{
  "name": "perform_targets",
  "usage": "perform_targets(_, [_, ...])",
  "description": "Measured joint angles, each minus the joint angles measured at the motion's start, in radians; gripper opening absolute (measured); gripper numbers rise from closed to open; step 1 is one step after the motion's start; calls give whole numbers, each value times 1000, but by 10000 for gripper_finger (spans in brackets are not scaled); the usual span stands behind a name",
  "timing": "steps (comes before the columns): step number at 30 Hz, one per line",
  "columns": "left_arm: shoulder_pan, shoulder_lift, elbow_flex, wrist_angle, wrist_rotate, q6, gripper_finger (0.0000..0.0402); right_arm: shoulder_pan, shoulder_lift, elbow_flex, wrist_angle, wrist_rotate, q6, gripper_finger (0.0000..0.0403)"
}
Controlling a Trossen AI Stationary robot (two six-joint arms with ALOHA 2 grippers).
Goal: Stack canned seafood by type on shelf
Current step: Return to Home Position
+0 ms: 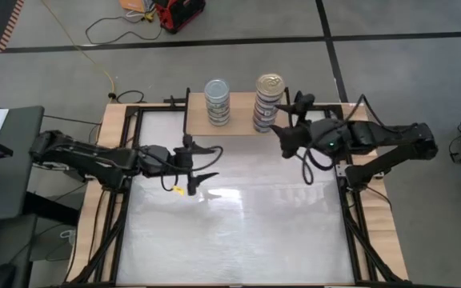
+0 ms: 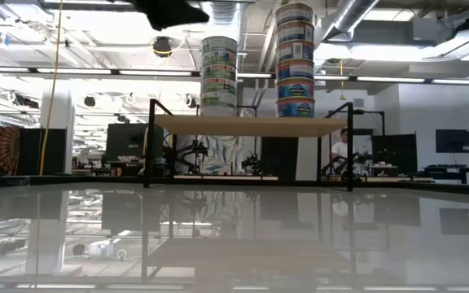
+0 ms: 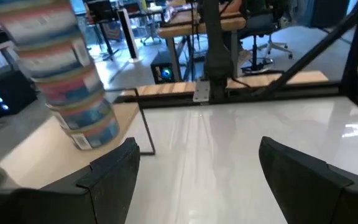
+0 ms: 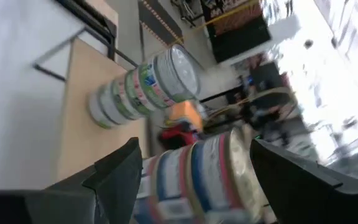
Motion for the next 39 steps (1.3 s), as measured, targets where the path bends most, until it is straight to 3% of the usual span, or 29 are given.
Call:
perform_targets(6, [-39,-115,-10,-105,9,-26,316,82,-92,0,-228,-39,450,330])
perform_targets(11, [-93,-221,-108,-55,-93,21,315,171,-192,-90,-296,-38,732,330])
perform_targets(18, [-93,-340,-243,39,69,-24,315,333,-337,-322,-134,27,862,330])
perform_targets(21, [-92,-357,-279,108,94,-22,315,385,-386,-398,-31,33,868,330])
perform_targets(25, [-93,-364,-292,91,-18,19,315,423,-411,-462,77,32,880,330])
perform_targets(28, [-91,-349,-293,78,-142,-79,315,436,-399,-478,81,32,958,330])
perform_targets(30, [-91,-339,-293,48,-156,-92,315,439,-385,-487,85,31,1021,330])
perform_targets(35, [-92,-289,-294,49,31,-87,315,429,-367,-511,73,28,1081,330])
perform_targets(39, [-100,-292,-294,104,139,-81,315,455,-442,-568,72,32,1111,330])
